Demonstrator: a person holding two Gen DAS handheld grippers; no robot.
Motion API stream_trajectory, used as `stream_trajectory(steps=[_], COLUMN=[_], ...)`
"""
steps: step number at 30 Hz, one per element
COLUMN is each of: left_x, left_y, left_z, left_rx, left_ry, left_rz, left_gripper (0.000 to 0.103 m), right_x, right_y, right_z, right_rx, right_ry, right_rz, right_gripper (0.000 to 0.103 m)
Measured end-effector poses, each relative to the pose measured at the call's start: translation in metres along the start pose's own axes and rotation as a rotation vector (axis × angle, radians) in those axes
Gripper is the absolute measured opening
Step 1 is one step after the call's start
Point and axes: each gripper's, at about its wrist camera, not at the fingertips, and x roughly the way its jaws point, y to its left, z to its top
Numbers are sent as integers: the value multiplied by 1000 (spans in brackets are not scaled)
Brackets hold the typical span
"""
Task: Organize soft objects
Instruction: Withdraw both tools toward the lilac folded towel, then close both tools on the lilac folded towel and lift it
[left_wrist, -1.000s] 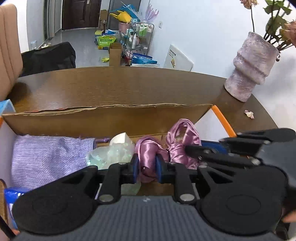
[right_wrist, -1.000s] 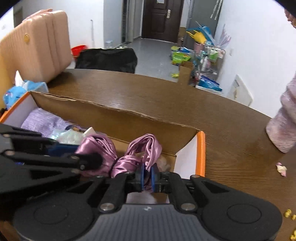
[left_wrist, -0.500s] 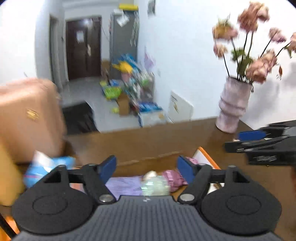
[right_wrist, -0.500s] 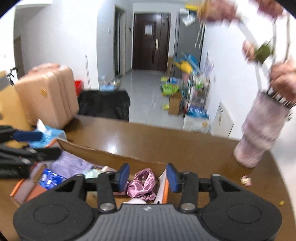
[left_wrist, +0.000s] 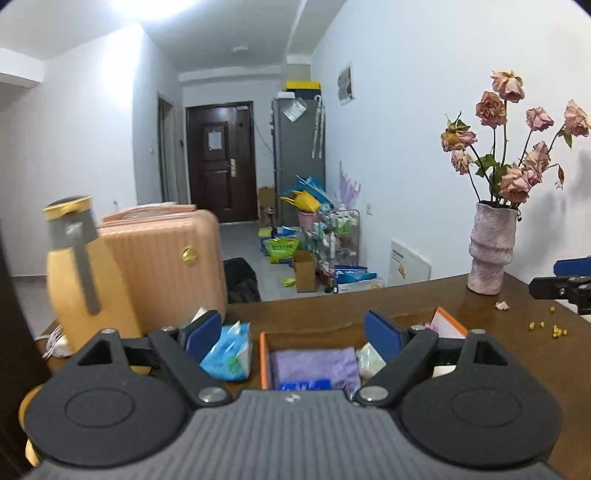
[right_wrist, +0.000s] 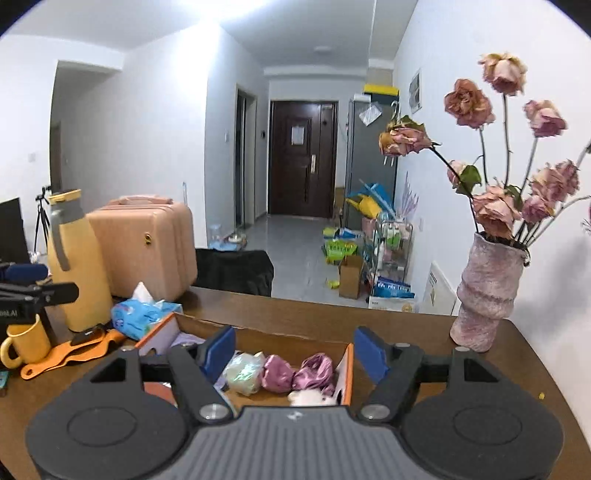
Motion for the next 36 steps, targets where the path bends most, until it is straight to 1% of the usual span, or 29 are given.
stream_trajectory(steps=[3, 5, 8, 9, 11, 12, 14, 16, 18, 20, 24, 27, 29, 31, 33, 35, 36], left_x=[-31, -55, -94, -106, -123, -128, -128, -125, -118, -108, -81, -45, -18, 13, 43, 66, 75], left_y=[1, -1, -6, -7, -5, -4, -5, -6, -6, -7, -10, -16, -19, -22, -25, -28, -29], left_z=[-38, -65, -106, -120, -142, -151, -160, -158, -155, -152, -150, -142, -137, -133, -132, -134, -136], left_rx=[-22, -27, -41, -52, -89, -114, -110, -92, -96, -108, -119, -143, -169, -205, -258, -284, -293], left_ry=[25, 24, 31, 36, 66, 96, 151, 150, 148, 159, 191, 227, 238, 267, 314, 357, 373], left_rz=[-18, -39, -69, -79, -97, -110, -126, -106, -116, -128, -144, -156, -181, -202, -230, -253, -257], left_gripper=[87, 87, 89, 89, 90, 90, 90, 90, 90, 90, 89, 81, 74, 69, 63, 55, 53], right_x=[-32, -55, -87, -97, -118, -125, -129, -127, -125, -119, -91, -52, -22, 12, 45, 71, 82], right_y=[14, 25, 44, 49, 55, 55, 53, 54, 55, 52, 46, 43, 41, 37, 32, 28, 27], right_z=[-40, -71, -115, -127, -154, -165, -177, -178, -174, -171, -166, -160, -156, -153, -152, -154, -156], right_rx=[21, 15, -1, 5, 58, 91, 157, 146, 128, 144, 162, 152, 163, 187, 226, 279, 298], right_ry=[-23, -30, -23, -21, -12, -4, 24, 45, 34, 20, 48, 80, 98, 122, 159, 191, 207], right_rz=[19, 42, 50, 52, 74, 99, 123, 117, 90, 88, 101, 116, 131, 137, 141, 161, 174], right_gripper=[71, 72, 73, 74, 77, 80, 80, 80, 80, 80, 80, 79, 77, 69, 65, 64, 63])
